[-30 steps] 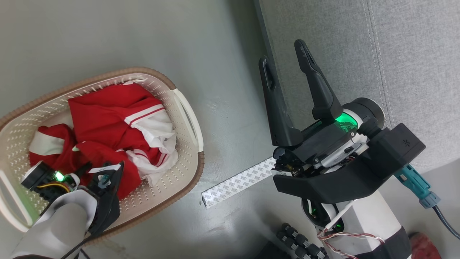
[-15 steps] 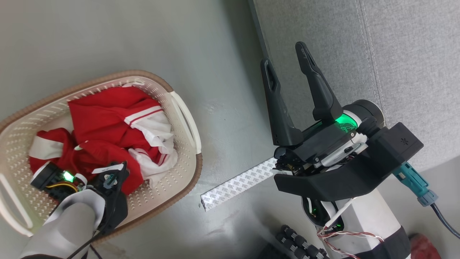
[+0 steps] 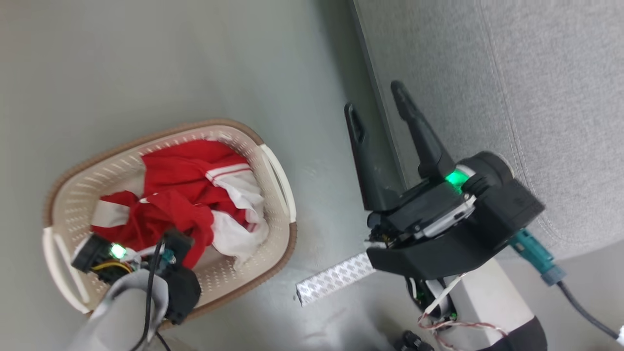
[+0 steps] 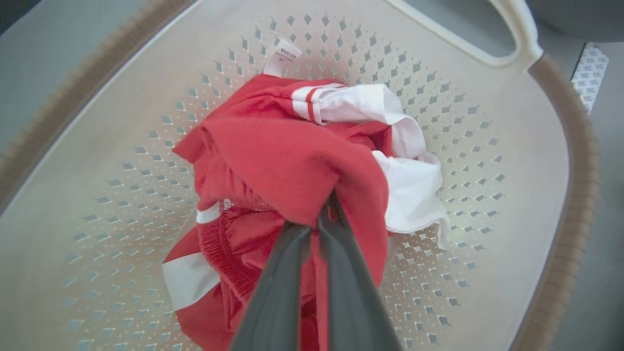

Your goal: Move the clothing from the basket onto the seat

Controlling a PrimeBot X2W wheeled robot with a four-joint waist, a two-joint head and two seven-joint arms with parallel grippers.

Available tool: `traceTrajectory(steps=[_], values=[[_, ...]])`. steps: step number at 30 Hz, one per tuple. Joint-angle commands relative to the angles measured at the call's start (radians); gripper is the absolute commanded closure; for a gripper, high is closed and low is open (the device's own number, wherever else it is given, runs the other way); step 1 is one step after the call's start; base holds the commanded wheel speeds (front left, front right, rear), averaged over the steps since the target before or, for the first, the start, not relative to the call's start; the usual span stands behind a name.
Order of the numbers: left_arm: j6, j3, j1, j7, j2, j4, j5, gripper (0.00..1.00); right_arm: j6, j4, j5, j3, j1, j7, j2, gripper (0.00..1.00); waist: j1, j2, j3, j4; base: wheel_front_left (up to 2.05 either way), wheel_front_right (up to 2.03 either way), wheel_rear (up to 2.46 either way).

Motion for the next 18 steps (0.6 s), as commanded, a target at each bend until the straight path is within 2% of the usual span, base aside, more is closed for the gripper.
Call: traceTrajectory(steps=[1, 6, 13, 18], values=[[0.001, 0.006, 0.038, -0.005, 0.007, -0.025, -0.014, 1.00, 0.001, 0.010, -0.009, 0.003, 0.021, -0.001, 0.000, 0.00, 0.0000, 0.0000, -0.064, 0.043, 0.00, 0.00, 0.00], [-0.005, 0.018, 0.144, -0.005, 0.016, -0.184, -0.059, 1.00, 0.001, 0.036, -0.040, 0.010, 0.049, -0.001, 0.000, 0.00, 0.0000, 0.0000, -0.157, 0.075, 0.00, 0.00, 0.00], [0.028, 0.057, 0.299, -0.005, 0.005, -0.374, -0.123, 1.00, 0.001, 0.095, -0.071, -0.006, 0.132, -0.001, 0.000, 0.00, 0.0000, 0.0000, -0.320, 0.129, 0.00, 0.00, 0.00], [0.019, 0.082, 0.395, -0.005, 0.001, -0.480, -0.160, 1.00, 0.001, 0.122, -0.069, -0.026, 0.199, -0.001, 0.000, 0.00, 0.0000, 0.0000, -0.424, 0.160, 0.00, 0.00, 0.00]])
